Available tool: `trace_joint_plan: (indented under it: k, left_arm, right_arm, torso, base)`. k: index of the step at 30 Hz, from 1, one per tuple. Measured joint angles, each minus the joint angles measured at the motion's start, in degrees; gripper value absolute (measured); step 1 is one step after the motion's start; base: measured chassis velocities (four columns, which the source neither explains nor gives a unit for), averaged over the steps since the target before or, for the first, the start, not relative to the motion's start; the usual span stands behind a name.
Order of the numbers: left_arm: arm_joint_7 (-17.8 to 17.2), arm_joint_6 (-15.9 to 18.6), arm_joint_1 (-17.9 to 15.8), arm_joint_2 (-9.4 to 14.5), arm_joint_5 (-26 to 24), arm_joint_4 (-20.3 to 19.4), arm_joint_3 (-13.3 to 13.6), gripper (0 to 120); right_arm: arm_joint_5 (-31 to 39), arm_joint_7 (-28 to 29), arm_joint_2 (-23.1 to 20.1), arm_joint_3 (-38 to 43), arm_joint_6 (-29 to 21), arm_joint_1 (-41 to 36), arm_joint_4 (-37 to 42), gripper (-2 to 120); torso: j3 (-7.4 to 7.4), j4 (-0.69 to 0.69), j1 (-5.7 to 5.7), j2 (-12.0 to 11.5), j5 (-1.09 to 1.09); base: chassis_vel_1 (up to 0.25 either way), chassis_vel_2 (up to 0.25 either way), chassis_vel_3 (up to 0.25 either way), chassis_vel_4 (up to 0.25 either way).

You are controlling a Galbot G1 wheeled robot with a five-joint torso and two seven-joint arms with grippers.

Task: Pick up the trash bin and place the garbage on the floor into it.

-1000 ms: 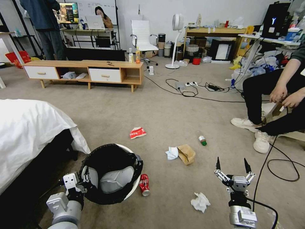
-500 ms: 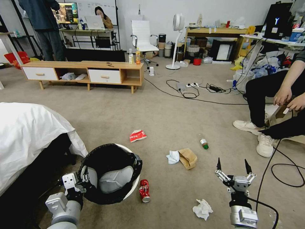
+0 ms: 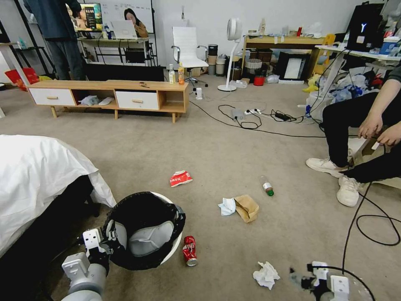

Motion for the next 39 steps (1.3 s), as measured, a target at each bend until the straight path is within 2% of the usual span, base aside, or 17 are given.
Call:
trace_joint_plan:
  k: [6, 7, 8, 11, 12, 13, 14, 23, 25, 39]
  left_arm:
    - [0.00, 0.00, 0.12, -0.02, 0.09, 0.30, 0.01, 6]
    - [0.00, 0.00, 0.20, -0.03, 0.14, 0.53, 0.01, 6]
    - [0.00, 0.00, 0.20, -0.03, 0.14, 0.53, 0.01, 6]
    - [0.07, -0.16, 0.33, -0.12, 0.21, 0.88, 0.16, 6]
    - [0.07, -0.16, 0.33, -0.12, 0.21, 0.88, 0.16, 6]
    - [0.09, -0.25, 0.39, -0.20, 0.23, 0.91, 0.26, 6]
    - [0.11, -0.30, 0.44, -0.27, 0.26, 0.91, 0.29, 6]
    - [0.17, -0.58, 1.13, -0.35, 0.49, 0.67, 0.13, 6]
    - [0.19, -0.70, 1.47, -0.45, 0.79, 0.58, 0.13, 6]
    - [0.22, -0.95, 2.68, -0.67, 1.95, 0.09, -0.20, 6]
  right_arm:
    - [-3.72, -6.87, -0.50, -0.34, -1.53, 1.66, -1.66, 100]
    - [-6.64, -12.50, -1.46, -0.06, -1.53, 1.75, -1.93, 100]
    - [-6.64, -12.50, -1.46, -0.06, -1.53, 1.75, -1.93, 100]
    - [-14.07, -24.11, -2.23, 1.13, -1.27, 2.36, -2.86, 100]
    - [-14.07, -24.11, -2.23, 1.13, -1.27, 2.36, -2.86, 100]
    - [-16.58, -28.13, -2.23, 1.48, 0.18, 2.98, -3.76, 100]
    - [-17.54, -29.44, -2.15, 1.52, 1.71, 3.41, -4.48, 100]
    - [-19.69, -32.04, -1.46, 1.36, 7.65, 6.35, -8.75, 100]
    - [-20.21, -33.44, -0.78, 1.32, 11.05, 7.76, -12.16, 100]
    - [-21.37, -34.07, 1.26, 0.43, 17.92, 11.92, -25.04, 100]
  torso:
    - [0.00, 0.01, 0.00, 0.00, 0.00]
    - [0.00, 0.01, 0.00, 0.00, -0.01]
    - [0.00, 0.01, 0.00, 0.00, -0.01]
    - [0.00, -0.01, 0.00, 0.00, -0.02]
    - [0.00, -0.01, 0.00, 0.00, -0.02]
    - [0.00, 0.00, 0.00, 0.00, -0.02]
    - [0.00, 0.00, 0.00, 0.00, -0.01]
    - [0.00, 0.00, 0.00, 0.00, -0.01]
    - [0.00, 0.00, 0.00, 0.00, -0.01]
    - [0.00, 0.00, 0.00, 0.00, -0.01]
  base:
    - [0.000, 0.000, 0.000, 0.000]
    - [0.000, 0.000, 0.000, 0.000]
    - [0.000, 0.000, 0.000, 0.000]
    - [0.000, 0.000, 0.000, 0.000]
    - [0.000, 0.000, 0.000, 0.000]
    - [0.000, 0.000, 0.000, 0.000]
    - [0.000, 0.000, 0.000, 0.000]
    - [0.000, 0.000, 0.000, 0.000]
    - [0.000, 0.000, 0.000, 0.000]
    - [0.000, 0.000, 0.000, 0.000]
